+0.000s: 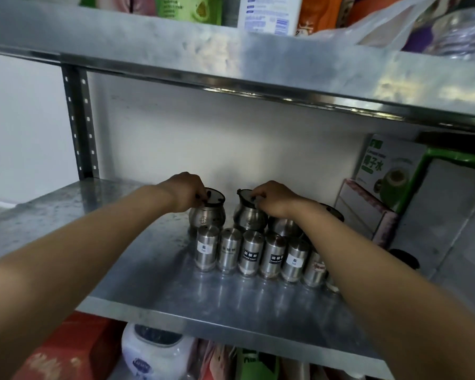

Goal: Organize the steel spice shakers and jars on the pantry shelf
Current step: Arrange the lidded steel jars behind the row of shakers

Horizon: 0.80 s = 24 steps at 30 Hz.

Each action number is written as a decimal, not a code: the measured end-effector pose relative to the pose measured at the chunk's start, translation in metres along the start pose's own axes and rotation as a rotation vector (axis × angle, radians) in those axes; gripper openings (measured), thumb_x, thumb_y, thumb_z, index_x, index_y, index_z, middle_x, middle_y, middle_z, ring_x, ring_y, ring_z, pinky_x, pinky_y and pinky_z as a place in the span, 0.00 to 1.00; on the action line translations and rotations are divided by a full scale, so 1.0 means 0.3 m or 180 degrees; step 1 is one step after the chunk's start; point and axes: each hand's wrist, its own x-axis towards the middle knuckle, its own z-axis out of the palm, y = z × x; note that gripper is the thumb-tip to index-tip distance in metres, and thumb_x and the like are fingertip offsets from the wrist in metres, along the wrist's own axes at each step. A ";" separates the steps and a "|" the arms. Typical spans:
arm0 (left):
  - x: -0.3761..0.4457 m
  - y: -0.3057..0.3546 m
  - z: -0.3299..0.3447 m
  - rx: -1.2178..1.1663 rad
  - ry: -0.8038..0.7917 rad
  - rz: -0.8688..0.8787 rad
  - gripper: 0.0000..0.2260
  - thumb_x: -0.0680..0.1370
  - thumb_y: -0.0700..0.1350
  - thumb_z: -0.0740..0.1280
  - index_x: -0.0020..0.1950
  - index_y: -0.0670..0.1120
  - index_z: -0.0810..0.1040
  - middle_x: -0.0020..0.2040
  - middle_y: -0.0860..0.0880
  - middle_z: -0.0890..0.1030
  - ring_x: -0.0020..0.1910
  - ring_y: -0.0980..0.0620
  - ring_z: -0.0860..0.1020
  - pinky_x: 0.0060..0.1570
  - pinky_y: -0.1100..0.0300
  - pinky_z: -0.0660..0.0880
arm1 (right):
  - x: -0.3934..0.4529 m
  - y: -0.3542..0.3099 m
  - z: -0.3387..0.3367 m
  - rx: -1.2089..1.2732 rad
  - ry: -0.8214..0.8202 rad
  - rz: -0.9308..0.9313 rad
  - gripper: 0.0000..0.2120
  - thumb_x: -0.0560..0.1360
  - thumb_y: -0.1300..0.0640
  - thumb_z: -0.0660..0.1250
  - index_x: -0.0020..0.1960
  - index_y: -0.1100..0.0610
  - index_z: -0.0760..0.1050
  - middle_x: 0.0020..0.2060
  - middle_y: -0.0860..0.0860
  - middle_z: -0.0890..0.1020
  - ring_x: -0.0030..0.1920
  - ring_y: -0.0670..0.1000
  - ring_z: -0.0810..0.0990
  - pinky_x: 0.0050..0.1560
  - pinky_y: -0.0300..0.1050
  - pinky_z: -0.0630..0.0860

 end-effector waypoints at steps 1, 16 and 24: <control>0.003 -0.001 0.007 -0.0022 0.0053 -0.0029 0.10 0.77 0.42 0.67 0.57 0.46 0.82 0.58 0.45 0.81 0.56 0.44 0.77 0.56 0.55 0.74 | 0.002 -0.002 0.005 -0.0067 -0.0025 -0.0020 0.21 0.77 0.65 0.60 0.66 0.50 0.78 0.67 0.53 0.77 0.65 0.54 0.75 0.55 0.37 0.68; 0.118 0.029 0.072 -0.0490 0.0392 -0.0360 0.09 0.75 0.41 0.68 0.53 0.45 0.84 0.55 0.42 0.82 0.55 0.42 0.79 0.56 0.53 0.76 | 0.035 0.008 0.013 -0.0239 0.0029 -0.0156 0.18 0.74 0.67 0.65 0.60 0.54 0.82 0.57 0.54 0.81 0.57 0.53 0.79 0.54 0.41 0.74; 0.126 0.017 0.094 -0.0437 0.0426 -0.0266 0.08 0.77 0.41 0.66 0.53 0.46 0.83 0.56 0.44 0.82 0.55 0.42 0.79 0.57 0.52 0.76 | 0.024 -0.005 0.016 -0.0168 0.0120 -0.0169 0.12 0.76 0.62 0.62 0.55 0.61 0.81 0.59 0.60 0.80 0.63 0.58 0.76 0.59 0.51 0.77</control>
